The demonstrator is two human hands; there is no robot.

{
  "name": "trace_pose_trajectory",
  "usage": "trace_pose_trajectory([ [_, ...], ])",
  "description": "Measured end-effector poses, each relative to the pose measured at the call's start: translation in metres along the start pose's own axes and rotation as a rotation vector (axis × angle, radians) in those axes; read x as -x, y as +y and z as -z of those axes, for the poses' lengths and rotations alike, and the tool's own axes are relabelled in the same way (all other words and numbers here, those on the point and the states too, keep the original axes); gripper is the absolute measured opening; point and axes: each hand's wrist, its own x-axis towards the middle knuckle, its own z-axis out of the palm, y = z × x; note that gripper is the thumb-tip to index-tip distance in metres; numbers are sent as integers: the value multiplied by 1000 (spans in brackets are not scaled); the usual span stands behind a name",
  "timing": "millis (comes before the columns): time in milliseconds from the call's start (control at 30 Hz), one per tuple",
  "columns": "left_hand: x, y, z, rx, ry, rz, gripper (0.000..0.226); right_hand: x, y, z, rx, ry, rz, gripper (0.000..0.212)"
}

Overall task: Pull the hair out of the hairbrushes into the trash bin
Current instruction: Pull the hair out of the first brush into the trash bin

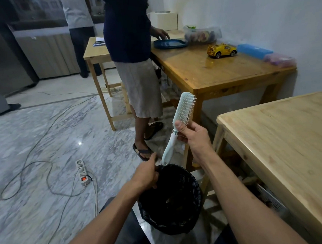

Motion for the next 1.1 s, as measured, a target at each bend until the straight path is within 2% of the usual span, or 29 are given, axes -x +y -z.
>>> trace_pose_trajectory([
  [67,1,1,8,12,-10,-60,83,0,5,0,-15,21,-36,35],
  [133,7,5,16,130,-63,-104,77,-1,11,-2,-8,40,-58,45],
  [233,17,13,33,576,-107,-103,63,-2,18,-2,27,38,-71,58],
  [300,24,22,41,910,-156,-33,57,-3,21,-2,47,30,-76,50],
  [367,26,32,43,1027,-136,-17,45,-3,24,-5,18,12,-69,36],
  [433,23,40,39,883,43,-6,20,-2,30,-10,18,-47,-57,22],
  [533,19,39,34,558,323,-37,31,1,36,-10,106,-99,-54,13],
  [667,25,30,40,349,491,-34,27,6,45,0,307,-117,-37,10],
  [800,26,26,52,363,541,-1,27,21,72,0,632,-186,-75,14],
  [867,29,26,56,349,537,-6,27,26,76,-1,853,-293,-44,9],
  [933,32,26,57,358,535,-10,27,29,72,-6,1073,-458,-43,33],
  [967,33,25,58,366,535,-9,26,29,72,-9,1127,-466,-52,42],
  [1033,35,22,59,377,535,-2,26,22,69,-12,1035,-336,-94,38],
  [1100,37,21,61,373,537,4,26,19,61,-13,862,-171,-107,18],
])
